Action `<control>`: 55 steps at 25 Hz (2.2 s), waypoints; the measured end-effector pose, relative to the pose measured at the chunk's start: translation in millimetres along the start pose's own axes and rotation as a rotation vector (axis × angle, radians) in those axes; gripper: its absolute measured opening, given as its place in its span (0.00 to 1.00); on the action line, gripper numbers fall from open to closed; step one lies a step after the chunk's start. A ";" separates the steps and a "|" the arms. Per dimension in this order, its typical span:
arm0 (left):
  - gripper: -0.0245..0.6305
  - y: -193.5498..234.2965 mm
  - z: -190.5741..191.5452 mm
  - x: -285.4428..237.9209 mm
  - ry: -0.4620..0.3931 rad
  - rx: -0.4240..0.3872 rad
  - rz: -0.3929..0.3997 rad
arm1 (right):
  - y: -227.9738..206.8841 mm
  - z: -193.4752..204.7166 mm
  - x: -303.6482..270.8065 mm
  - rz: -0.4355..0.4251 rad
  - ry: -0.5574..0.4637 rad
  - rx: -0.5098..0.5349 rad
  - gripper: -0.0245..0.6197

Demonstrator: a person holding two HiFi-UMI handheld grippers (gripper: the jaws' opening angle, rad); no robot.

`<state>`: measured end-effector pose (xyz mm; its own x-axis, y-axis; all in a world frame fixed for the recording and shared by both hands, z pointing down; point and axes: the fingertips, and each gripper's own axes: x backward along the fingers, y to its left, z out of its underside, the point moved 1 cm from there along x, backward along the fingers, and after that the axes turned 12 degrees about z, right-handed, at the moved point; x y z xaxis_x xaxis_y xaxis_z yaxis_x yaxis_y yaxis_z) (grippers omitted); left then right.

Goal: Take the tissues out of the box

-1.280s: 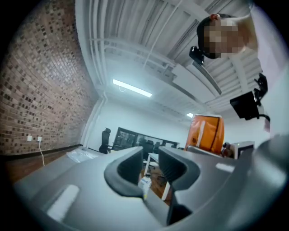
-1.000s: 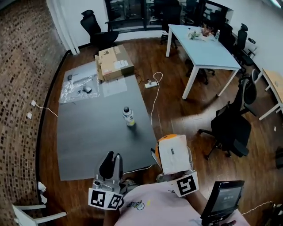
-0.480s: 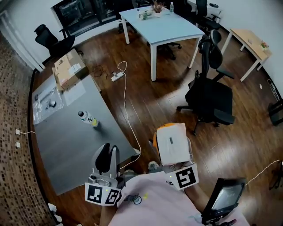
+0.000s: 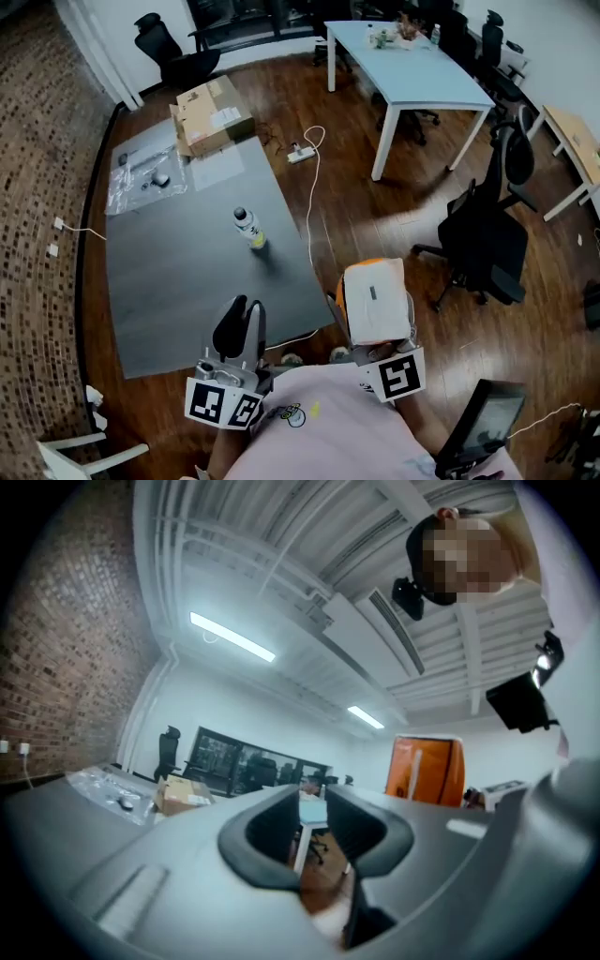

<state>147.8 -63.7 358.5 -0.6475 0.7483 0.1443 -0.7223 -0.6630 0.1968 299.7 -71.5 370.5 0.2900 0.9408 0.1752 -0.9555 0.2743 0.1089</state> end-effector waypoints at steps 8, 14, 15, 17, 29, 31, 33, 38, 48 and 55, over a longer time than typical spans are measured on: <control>0.18 95.5 -37.2 142.0 -0.091 -0.027 -0.263 | 174.4 13.2 -50.8 -0.355 0.037 0.024 0.48; 0.18 107.5 -50.0 232.9 -0.141 -0.033 -0.523 | 262.3 17.3 -51.9 -0.712 0.035 0.139 0.48; 0.18 107.7 -52.7 243.0 -0.151 -0.034 -0.551 | 270.5 15.1 -52.2 -0.737 0.038 0.131 0.48; 0.17 107.1 -57.0 258.0 -0.170 -0.038 -0.601 | 281.0 8.7 -53.3 -0.762 0.038 0.089 0.48; 0.16 96.5 -64.9 282.5 -0.220 -0.063 -0.684 | 316.0 -16.5 -42.1 -0.833 -0.027 0.000 0.48; 0.17 92.1 -59.1 273.0 -0.211 -0.058 -0.664 | 306.4 -5.0 -40.0 -0.830 0.015 0.026 0.48; 0.17 88.4 -55.3 262.1 -0.203 -0.061 -0.646 | 296.0 -0.4 -40.1 -0.825 0.018 0.048 0.48; 0.17 83.1 -59.1 249.1 -0.194 -0.077 -0.616 | 284.0 -5.0 -41.5 -0.801 -0.008 0.036 0.48; 0.17 76.2 -61.6 236.1 -0.191 -0.096 -0.603 | 270.2 -7.5 -42.7 -0.788 -0.021 0.035 0.48; 0.17 77.3 -63.9 231.0 -0.197 -0.112 -0.608 | 264.7 -8.5 -49.6 -0.787 -0.030 0.022 0.48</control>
<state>-73.1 56.4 345.1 -0.0664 0.9741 0.2163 -0.9737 -0.1106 0.1991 32.0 -43.8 382.3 0.8824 0.4660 0.0652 -0.4677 0.8531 0.2312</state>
